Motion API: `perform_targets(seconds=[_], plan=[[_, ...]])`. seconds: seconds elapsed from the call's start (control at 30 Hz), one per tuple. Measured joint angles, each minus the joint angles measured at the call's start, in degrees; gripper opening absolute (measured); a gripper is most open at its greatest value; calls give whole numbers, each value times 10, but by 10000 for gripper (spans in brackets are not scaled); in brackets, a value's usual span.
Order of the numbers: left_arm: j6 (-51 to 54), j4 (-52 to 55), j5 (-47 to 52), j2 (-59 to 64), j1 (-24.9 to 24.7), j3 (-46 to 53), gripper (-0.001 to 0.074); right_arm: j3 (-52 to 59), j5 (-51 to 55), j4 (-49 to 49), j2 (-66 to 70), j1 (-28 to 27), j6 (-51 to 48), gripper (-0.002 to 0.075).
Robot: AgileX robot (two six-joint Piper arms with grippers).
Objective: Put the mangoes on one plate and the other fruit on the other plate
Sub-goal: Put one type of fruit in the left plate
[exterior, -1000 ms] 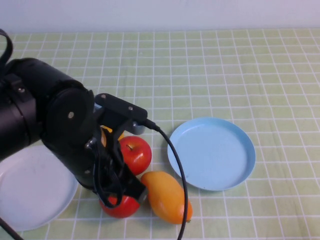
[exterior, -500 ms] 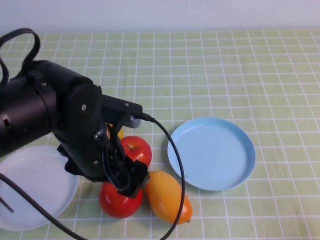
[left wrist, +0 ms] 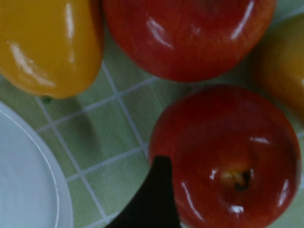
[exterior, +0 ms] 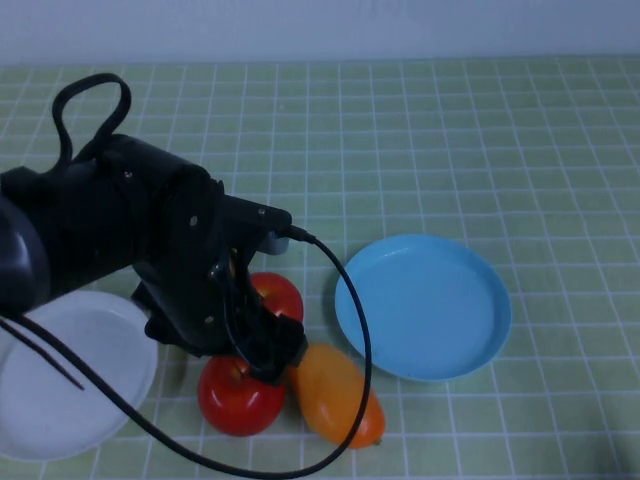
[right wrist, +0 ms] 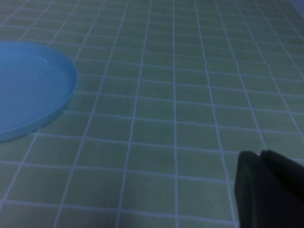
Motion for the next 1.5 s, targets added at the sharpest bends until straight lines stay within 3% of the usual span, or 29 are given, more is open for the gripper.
perform_targets(seconds=[0.23,0.9,1.5], plan=[[0,9,-5,20,20,-1,657,0,0,0,0,0,0,-18],[0,-11,-23,55,20,-5,659,0,0,1,0,0,0,-18],[0,21,53,-14,30,-4,659,0,0,1,0,0,0,-18]])
